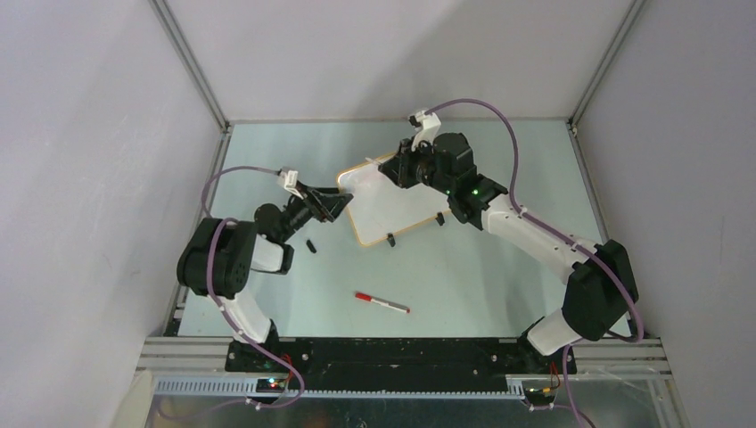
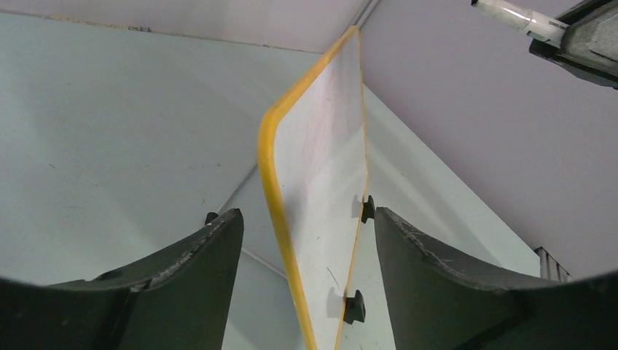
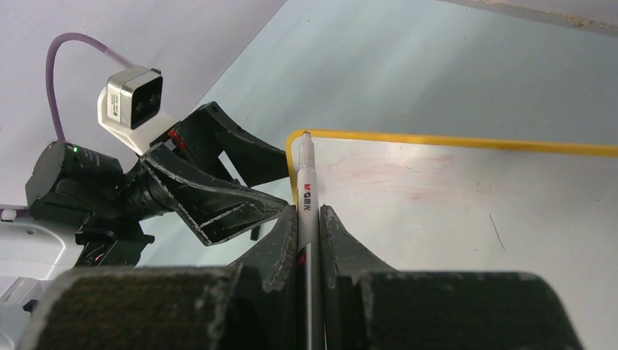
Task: Write a sentence on the whiteboard
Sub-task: Hold the whiteboard on the whiteboard stand.
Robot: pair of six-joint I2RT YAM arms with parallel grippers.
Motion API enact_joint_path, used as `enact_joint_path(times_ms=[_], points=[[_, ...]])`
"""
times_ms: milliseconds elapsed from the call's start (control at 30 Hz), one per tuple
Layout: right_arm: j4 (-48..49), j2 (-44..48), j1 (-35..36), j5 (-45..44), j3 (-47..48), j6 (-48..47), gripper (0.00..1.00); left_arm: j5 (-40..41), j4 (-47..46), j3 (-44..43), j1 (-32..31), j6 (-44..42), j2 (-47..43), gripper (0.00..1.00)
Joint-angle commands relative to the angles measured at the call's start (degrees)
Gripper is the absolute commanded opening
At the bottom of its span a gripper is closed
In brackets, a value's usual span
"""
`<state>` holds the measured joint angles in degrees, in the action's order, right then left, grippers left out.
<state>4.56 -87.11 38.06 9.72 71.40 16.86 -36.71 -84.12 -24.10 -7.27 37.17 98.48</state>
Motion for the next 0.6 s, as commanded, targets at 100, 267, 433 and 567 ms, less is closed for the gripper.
enact_joint_path(times_ms=[100,267,433,567], points=[[2.08,-1.48,1.29,-1.11,1.13,-1.45,0.00,-2.44,-3.32,-3.07,0.11,0.10,3.22,0.65],[2.20,-2.19,1.65,-0.80,1.12,-2.20,0.00,-3.19,-3.35,-3.46,0.43,0.68,3.78,0.53],[1.23,-3.72,1.89,-1.33,2.00,-2.23,0.00,-3.80,-3.03,-4.07,0.59,1.04,4.13,0.47],[-0.50,-5.37,3.17,-3.81,3.79,-3.22,0.00,-3.89,-2.82,-4.24,0.90,1.42,4.51,0.46]])
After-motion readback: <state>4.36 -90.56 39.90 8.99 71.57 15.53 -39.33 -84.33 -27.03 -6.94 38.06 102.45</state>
